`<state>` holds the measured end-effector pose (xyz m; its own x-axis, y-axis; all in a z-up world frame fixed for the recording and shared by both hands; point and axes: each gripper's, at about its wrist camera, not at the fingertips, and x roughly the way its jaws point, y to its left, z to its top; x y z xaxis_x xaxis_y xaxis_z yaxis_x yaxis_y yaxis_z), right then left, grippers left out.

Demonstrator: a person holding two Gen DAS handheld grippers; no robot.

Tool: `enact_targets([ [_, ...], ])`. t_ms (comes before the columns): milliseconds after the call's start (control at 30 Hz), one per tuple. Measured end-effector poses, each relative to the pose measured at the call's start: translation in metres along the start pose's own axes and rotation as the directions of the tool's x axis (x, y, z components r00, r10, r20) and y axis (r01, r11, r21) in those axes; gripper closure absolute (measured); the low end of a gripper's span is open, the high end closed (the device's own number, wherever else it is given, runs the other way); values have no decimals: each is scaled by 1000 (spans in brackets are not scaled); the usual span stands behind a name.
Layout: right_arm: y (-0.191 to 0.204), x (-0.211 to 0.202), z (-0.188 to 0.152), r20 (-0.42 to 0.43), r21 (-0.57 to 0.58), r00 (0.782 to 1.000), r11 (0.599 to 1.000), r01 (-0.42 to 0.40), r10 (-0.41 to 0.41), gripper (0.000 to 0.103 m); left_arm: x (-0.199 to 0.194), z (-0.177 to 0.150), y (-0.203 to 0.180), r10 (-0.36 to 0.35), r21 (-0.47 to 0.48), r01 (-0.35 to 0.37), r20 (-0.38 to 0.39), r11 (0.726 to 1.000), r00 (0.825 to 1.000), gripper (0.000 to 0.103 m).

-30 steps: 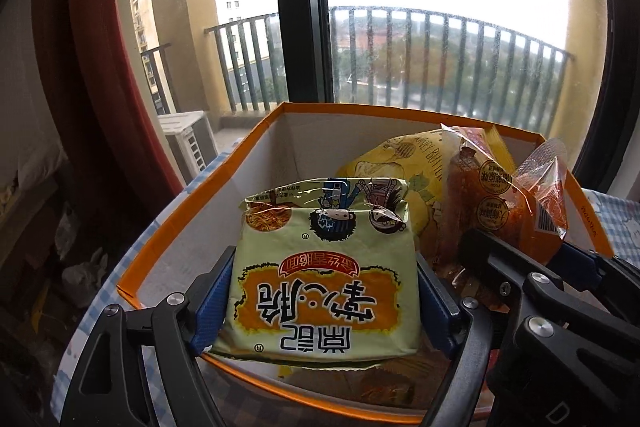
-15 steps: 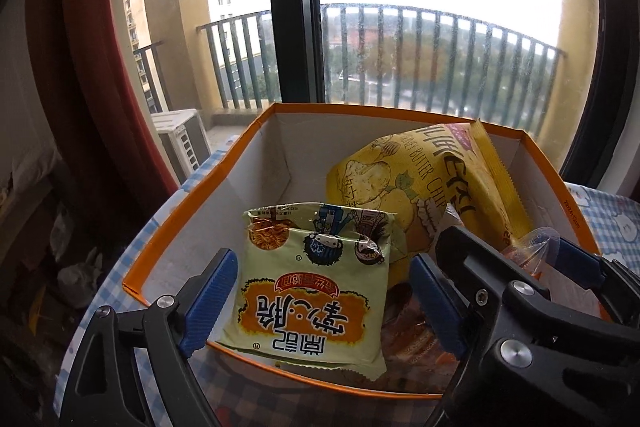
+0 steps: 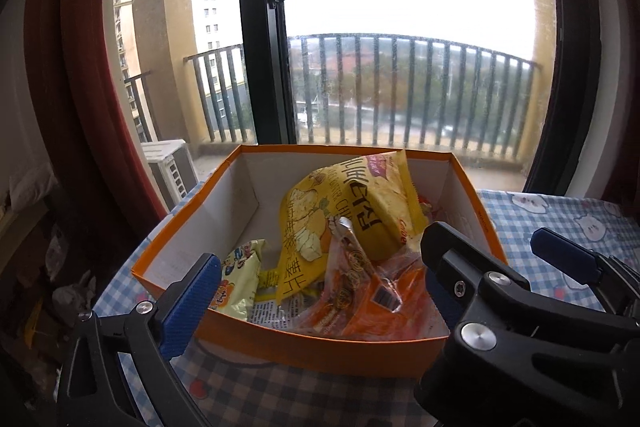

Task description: Organize snacks

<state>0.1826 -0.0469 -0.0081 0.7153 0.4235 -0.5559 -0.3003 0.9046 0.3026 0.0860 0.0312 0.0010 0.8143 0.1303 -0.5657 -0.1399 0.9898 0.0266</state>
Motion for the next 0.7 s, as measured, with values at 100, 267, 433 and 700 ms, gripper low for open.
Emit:
enact_targets([
  [100, -12, -16, -3, 13, -12, 1000, 1000, 15, -15, 8, -12, -2, -18, -31, 8, 31, 5, 999, 1000, 1],
  [267, -31, -45, -9, 50, -44, 997, 997, 60, -58, 7, -32, -7, -44, -74, 19, 73, 18, 997, 997, 1],
  [433, -50, -79, -15, 105, -73, 990, 992, 106, -98, 3, -55, -13, -67, -131, 26, 130, 36, 991, 991, 1],
  [700, -83, -130, -25, 175, -82, 975, 985, 152, -136, 1, -96, -25, -104, -164, 58, 159, 94, 986, 982, 1],
])
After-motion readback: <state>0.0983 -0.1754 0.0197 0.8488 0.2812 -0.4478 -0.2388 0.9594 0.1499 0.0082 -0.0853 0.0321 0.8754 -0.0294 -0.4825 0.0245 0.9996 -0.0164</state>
